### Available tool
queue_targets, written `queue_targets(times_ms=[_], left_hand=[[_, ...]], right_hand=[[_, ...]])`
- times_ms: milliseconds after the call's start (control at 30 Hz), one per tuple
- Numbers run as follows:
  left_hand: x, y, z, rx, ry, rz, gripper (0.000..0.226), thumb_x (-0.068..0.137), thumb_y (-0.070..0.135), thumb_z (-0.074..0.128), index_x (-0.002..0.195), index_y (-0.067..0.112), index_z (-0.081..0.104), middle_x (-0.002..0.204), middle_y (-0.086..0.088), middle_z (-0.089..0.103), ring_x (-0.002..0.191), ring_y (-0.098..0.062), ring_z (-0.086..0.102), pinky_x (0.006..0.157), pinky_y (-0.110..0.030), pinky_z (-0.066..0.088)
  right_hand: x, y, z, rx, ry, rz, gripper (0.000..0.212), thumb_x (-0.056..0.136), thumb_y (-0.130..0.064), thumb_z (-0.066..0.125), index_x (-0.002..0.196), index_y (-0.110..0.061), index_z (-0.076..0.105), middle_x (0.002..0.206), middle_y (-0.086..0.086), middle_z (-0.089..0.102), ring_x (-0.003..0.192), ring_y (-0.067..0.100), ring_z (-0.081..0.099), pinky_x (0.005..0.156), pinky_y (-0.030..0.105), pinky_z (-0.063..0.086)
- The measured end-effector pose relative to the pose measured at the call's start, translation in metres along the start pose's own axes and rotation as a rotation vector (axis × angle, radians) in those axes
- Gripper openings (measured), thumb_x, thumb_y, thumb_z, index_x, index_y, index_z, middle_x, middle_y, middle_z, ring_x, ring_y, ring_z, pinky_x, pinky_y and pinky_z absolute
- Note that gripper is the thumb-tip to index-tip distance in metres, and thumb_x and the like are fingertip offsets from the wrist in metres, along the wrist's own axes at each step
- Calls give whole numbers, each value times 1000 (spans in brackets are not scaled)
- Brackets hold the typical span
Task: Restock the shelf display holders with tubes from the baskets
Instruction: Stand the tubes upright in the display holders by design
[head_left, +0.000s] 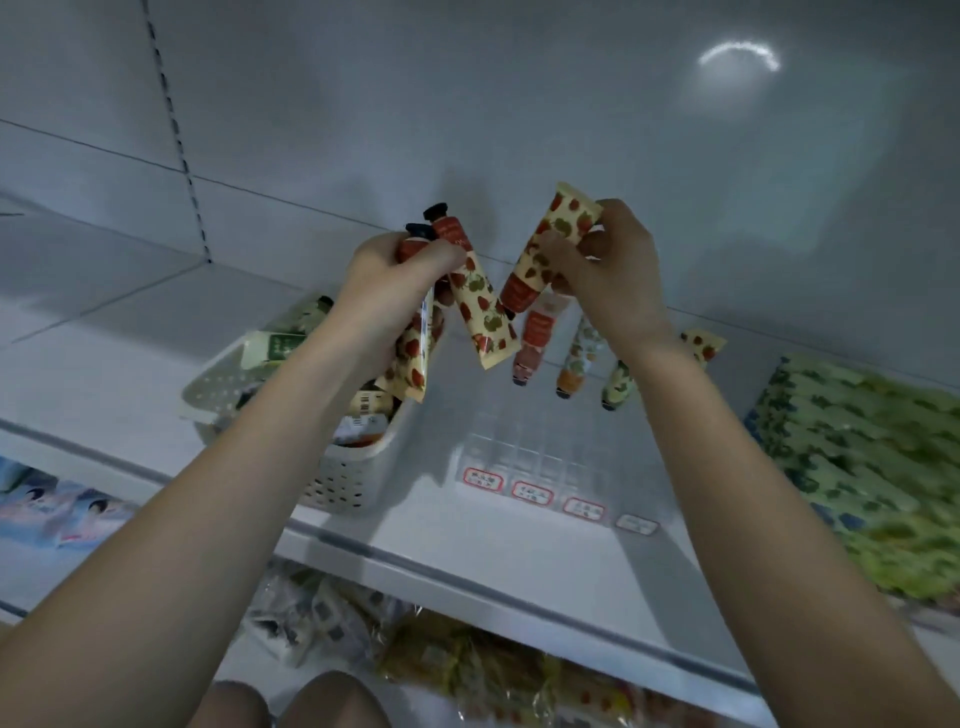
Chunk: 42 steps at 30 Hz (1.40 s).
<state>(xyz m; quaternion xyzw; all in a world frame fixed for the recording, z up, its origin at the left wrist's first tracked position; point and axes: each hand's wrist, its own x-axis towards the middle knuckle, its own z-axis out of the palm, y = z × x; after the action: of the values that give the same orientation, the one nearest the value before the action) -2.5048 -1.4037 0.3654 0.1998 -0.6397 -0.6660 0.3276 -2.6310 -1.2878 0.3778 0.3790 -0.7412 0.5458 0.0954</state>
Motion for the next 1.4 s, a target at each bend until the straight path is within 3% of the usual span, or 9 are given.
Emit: queue_targets(times_ms=[133,200,267,367,467,633,933,1100,1400], left_hand=[[-22,1,42,-24,-121,34,5,86,10,56,90,14,57,74,-1,57,56,-10,55,49,-22,43],[-31,-3,56,-67,-145,27,25,87,10,56,111,18,55,82,0,58,55,-7,57,47,-19,43],[-41,-11,67,-82,-177,-3,35,88,9,54,122,18,51,83,-1,58,57,-10,56,46,-21,44],[-55,-29,75,-55,-210,-93,35,88,10,55,123,15,50,87,-4,61,62,-12,58,50,-21,45],[-66,-51,75,-54,-242,-171,36,88,10,58,123,13,49,92,-4,64,64,-11,64,54,-21,50],[-74,-77,73,-98,-267,-239,32,89,11,59,119,14,48,92,-4,68,72,-13,69,65,-26,57],[-74,-99,65,-115,-221,-306,33,86,16,64,117,12,54,100,-10,67,75,-17,70,61,-25,54],[-74,-103,67,-111,-240,-310,29,85,17,64,113,15,55,102,-10,66,81,-20,69,67,-29,53],[-74,-108,71,-110,-262,-314,32,85,19,64,115,14,55,103,-11,67,86,-24,69,74,-34,54]], right_hand=[[-21,8,-51,-87,46,96,11,91,-21,56,84,-18,48,92,14,65,84,28,66,75,50,54],[-30,10,-69,-200,4,137,12,91,-22,54,90,-11,50,93,17,65,82,29,65,70,40,54],[-41,13,-84,-330,-10,157,16,92,-23,52,93,-8,51,88,15,64,75,26,61,57,27,44],[-56,23,-100,-404,45,185,20,92,-23,52,98,-4,52,81,8,58,66,19,53,54,24,40],[-67,37,-107,-390,113,213,14,93,-21,53,92,-8,48,69,-1,50,56,9,46,42,12,31],[-80,54,-103,-405,139,230,21,93,-18,55,106,-1,55,85,6,55,74,19,51,52,26,33],[-77,77,-97,-493,135,330,26,95,-19,52,112,0,52,89,7,53,77,19,48,62,28,34],[-80,84,-92,-488,107,352,31,95,-21,52,119,-1,50,100,13,61,83,23,54,67,32,40],[-78,94,-86,-470,120,449,20,93,-20,55,101,-2,52,87,7,51,79,21,48,64,29,35]])
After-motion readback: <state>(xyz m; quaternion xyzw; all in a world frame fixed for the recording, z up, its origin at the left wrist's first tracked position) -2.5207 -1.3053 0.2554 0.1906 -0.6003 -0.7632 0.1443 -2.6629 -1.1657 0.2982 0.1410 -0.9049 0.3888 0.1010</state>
